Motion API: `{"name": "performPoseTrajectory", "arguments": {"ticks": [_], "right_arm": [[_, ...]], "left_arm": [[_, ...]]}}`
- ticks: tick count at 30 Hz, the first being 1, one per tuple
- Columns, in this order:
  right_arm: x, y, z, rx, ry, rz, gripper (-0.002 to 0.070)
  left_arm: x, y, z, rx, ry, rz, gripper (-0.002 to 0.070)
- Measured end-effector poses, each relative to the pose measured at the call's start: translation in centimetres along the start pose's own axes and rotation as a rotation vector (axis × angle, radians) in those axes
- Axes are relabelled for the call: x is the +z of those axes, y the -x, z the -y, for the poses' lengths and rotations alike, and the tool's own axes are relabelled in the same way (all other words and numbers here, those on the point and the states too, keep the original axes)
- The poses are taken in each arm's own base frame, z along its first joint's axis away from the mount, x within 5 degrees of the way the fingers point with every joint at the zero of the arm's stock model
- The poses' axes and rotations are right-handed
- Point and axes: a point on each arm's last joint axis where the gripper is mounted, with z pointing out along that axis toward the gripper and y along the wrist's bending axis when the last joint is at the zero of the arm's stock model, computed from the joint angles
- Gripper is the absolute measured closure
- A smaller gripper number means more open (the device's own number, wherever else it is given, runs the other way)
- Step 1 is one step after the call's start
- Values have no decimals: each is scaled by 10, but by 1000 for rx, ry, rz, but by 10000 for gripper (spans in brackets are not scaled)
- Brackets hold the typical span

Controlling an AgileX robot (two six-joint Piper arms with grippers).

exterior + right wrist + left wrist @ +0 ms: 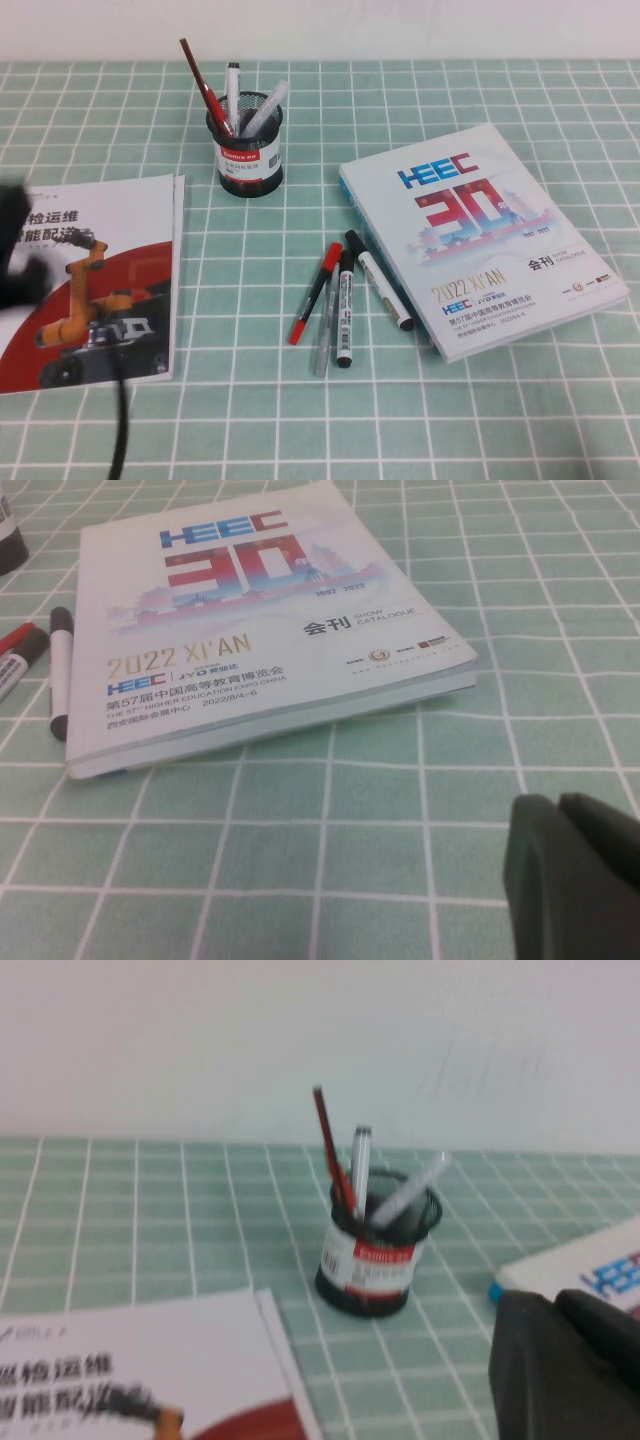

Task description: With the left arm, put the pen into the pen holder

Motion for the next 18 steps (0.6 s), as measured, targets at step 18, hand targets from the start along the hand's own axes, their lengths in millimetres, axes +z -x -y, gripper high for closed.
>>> {"name": "performPoseTrajectory", "arguments": {"ticks": [18], "right_arm": [[0, 0, 0, 0, 0, 0, 696]], "left_arm": [[-39, -55, -13, 78, 66, -124, 676]]}}
